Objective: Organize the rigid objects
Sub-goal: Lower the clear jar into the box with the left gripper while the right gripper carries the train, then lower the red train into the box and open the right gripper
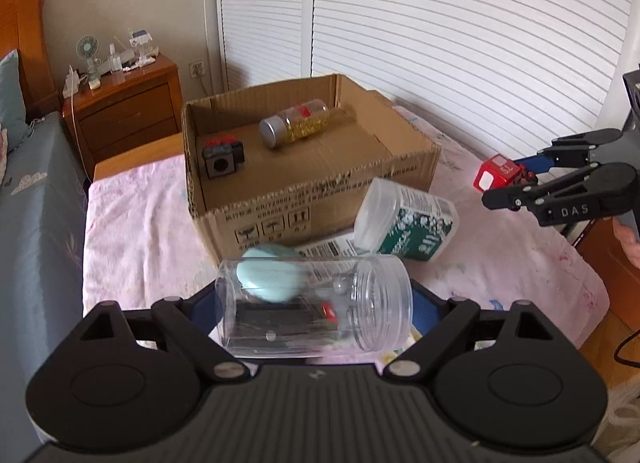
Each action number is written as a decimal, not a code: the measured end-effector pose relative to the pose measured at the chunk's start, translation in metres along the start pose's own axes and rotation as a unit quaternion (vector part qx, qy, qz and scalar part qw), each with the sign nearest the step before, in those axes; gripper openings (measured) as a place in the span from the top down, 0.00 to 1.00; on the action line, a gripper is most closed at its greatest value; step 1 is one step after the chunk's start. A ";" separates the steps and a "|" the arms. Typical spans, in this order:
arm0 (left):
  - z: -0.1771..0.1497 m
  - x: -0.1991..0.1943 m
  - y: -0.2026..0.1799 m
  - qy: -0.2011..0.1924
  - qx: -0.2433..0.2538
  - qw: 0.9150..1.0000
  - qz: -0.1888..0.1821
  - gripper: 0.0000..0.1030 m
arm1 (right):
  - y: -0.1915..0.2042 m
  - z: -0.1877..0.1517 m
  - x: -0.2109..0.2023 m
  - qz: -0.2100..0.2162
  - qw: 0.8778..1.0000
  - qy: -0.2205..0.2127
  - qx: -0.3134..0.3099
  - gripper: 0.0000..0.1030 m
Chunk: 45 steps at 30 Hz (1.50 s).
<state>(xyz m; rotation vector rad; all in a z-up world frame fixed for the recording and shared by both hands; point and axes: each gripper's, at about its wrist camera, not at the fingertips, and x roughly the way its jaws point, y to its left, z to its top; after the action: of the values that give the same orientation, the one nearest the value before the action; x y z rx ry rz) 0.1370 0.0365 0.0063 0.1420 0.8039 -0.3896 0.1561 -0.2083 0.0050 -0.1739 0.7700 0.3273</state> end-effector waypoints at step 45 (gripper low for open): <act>-0.022 0.002 0.025 -0.048 -0.081 0.993 0.071 0.02 | 0.023 0.096 0.037 0.020 1.000 -0.008 -0.008 0.41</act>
<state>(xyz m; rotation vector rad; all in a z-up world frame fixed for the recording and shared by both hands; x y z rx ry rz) 0.1332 0.0647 -0.0111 0.0280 0.7232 -0.1948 0.2354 -0.1526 0.0461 -0.1709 0.7569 0.3732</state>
